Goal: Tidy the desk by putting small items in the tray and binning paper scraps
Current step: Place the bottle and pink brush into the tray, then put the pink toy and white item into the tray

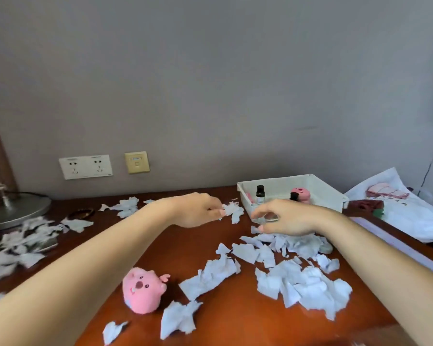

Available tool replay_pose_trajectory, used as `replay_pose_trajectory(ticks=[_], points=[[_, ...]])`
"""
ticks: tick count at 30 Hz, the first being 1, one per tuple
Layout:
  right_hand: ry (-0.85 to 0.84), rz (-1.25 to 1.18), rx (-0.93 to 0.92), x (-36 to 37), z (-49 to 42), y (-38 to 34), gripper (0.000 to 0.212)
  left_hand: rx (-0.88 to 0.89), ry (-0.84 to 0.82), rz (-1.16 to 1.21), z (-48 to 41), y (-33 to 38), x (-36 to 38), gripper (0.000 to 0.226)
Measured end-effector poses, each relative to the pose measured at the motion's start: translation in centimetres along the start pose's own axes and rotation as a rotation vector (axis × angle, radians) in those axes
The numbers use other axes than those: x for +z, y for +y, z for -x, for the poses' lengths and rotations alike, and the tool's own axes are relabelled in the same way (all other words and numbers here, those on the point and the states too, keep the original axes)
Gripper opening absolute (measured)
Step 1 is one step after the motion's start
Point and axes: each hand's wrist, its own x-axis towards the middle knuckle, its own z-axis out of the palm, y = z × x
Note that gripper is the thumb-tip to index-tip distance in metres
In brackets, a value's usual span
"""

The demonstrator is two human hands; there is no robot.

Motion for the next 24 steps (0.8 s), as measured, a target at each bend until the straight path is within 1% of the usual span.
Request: replay_pose_trajectory(ticks=[6,9,11,13,16,18,20,22,24], points=[[0.004,-0.065,-0.059,5.2,1.2,-3.5,0.038,-0.111,0.004,0.104,6.3,-2.6,3.5,0.041],[0.014,-0.103,-0.044,7.5,1.7,-4.0,0.038,-0.211,-0.052,0.122,8.4,-3.5,5.6,0.051],[0.032,-0.102,-0.019,8.8,2.1,-4.0,0.037,-0.290,-0.037,0.064,9.7,-4.1,7.3,0.056],[0.078,-0.106,0.015,10.1,2.5,-4.1,0.039,-0.360,0.029,0.079,10.8,-4.5,9.7,0.062],[0.173,-0.115,0.008,11.8,3.1,-4.4,0.040,-0.440,0.164,0.218,12.0,-4.5,12.8,0.071],[0.214,-0.092,-0.004,12.7,3.5,-4.7,0.039,-0.463,0.270,0.275,12.2,-4.2,13.9,0.076],[0.251,-0.071,-0.006,13.2,3.7,-4.6,0.038,-0.442,0.353,0.247,12.0,-3.9,14.2,0.072],[0.305,-0.061,0.007,13.0,4.0,-4.2,0.037,-0.411,0.391,0.236,11.5,-3.8,14.1,0.061],[0.369,-0.054,0.039,12.6,4.3,-3.3,0.036,-0.399,0.412,0.283,10.8,-3.8,13.7,0.051]])
